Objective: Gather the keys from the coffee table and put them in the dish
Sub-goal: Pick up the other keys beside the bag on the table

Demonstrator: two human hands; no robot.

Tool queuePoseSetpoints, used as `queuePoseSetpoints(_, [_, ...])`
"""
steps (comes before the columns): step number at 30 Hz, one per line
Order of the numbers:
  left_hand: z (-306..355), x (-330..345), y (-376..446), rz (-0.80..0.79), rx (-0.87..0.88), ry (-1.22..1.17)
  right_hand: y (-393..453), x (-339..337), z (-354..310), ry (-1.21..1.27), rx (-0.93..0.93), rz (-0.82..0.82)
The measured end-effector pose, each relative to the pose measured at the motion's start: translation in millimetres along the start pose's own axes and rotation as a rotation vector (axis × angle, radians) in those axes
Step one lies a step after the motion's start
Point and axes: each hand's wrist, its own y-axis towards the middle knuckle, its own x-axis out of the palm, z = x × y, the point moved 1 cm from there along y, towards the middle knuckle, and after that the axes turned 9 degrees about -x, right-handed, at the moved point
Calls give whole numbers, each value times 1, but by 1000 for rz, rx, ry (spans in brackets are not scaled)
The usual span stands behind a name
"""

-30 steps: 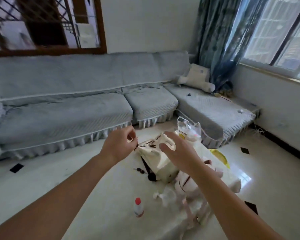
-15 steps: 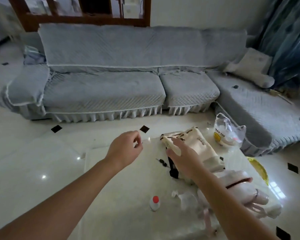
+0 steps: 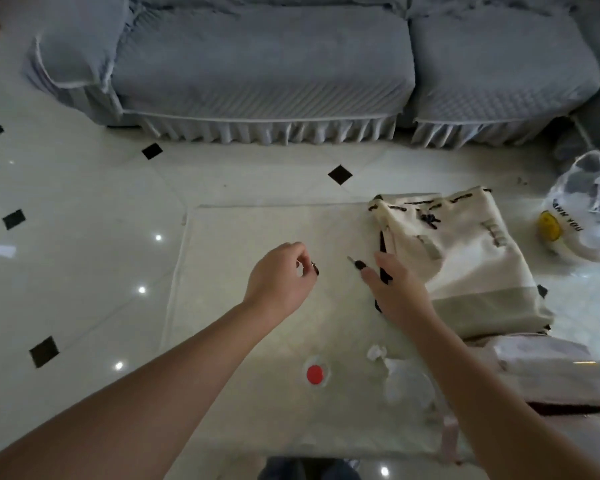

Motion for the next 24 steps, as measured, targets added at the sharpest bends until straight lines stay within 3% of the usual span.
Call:
queuePoseSetpoints(6, [-66, 130, 35, -82, -68, -28, 55, 86, 97, -47, 47, -85])
queuePoseSetpoints(10, [-103, 189, 52, -106, -110, -79, 91, 129, 150, -135, 78, -58])
queuePoseSetpoints(16, [-137, 222, 61, -83, -176, -116, 132, 164, 193, -227, 137, -36])
queuePoseSetpoints(24, [-134, 228, 74, -56, -139, -122, 150, 165, 202, -233, 103, 72])
